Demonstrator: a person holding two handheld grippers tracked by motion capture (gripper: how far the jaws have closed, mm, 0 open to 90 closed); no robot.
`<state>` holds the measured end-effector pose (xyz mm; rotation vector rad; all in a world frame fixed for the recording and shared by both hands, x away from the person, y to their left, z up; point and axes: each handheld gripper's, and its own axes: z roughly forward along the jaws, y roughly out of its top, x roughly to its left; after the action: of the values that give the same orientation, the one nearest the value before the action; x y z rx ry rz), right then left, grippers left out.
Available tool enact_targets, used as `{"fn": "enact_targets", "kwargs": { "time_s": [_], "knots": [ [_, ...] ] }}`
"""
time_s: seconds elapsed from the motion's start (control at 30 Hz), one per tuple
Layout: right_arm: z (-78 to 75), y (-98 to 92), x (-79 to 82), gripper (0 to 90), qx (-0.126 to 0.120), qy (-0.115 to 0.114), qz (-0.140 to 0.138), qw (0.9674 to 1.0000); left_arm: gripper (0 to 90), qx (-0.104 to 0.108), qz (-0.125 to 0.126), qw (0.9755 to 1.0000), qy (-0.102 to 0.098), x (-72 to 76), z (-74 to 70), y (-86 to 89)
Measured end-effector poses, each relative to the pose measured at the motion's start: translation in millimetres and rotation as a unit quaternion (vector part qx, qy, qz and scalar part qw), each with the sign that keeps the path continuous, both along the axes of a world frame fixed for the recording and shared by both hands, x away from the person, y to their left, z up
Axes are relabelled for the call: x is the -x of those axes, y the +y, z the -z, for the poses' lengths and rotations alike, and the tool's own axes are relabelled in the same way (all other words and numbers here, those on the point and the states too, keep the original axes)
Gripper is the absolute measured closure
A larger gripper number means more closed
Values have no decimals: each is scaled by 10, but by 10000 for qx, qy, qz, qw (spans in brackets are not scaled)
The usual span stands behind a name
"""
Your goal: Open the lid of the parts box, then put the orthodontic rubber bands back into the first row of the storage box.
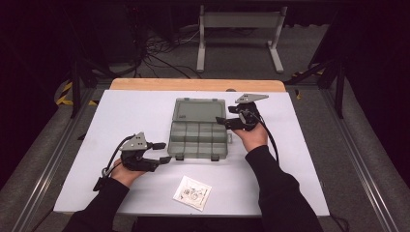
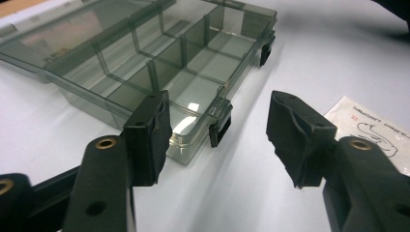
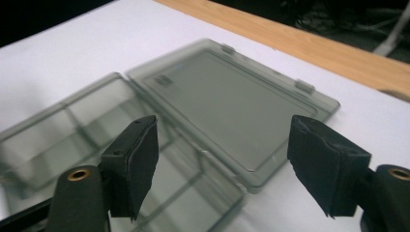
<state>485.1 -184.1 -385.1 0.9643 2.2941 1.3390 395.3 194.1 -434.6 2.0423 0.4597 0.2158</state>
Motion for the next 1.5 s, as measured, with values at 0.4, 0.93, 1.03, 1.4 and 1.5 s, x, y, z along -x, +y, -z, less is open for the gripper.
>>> {"fn": "enact_targets", "kwargs": {
  "time_s": [0.4,0.93,1.03,1.4,1.5],
  "knots": [
    [-174,52,508,232,-185,-341,-516,9979,280,172,-299,9993,-106,150,-88,210],
    [-312,198,913,165,-95,-767,-1221,9895,234,161,-442,9988,-160,262,-89,321],
    [-349,233,969,167,52,-794,-1294,9884,234,142,-419,9988,-191,261,-90,320],
    [-349,393,1066,108,603,-195,-1490,9868,234,153,-450,9987,-196,265,-85,345],
    [-324,450,1092,120,718,-121,-1615,9842,235,153,-457,9986,-195,272,-82,350]
  ]
}}
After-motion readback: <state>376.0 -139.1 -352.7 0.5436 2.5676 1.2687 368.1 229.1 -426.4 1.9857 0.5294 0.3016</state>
